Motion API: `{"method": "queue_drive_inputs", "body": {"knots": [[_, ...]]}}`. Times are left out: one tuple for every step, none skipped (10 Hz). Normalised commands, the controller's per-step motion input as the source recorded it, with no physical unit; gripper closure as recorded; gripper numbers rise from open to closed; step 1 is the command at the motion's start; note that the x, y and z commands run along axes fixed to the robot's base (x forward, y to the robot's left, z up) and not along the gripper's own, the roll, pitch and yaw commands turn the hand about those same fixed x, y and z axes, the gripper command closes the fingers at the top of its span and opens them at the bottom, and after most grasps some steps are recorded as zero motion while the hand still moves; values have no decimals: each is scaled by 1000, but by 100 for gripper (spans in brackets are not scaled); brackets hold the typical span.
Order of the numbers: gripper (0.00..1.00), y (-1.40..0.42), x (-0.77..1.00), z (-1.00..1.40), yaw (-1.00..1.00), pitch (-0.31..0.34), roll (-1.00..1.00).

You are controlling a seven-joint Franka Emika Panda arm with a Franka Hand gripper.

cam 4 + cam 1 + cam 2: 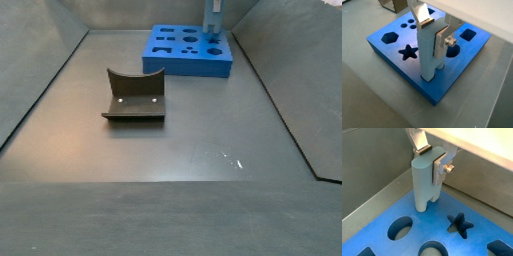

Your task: Insert the square-circle object.

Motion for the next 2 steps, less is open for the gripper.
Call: {"method": "queue_drive_inputs", "body": {"knots": [[100,0,69,-20,-49,0,-56],[100,0,0,0,0,0,0]]}}
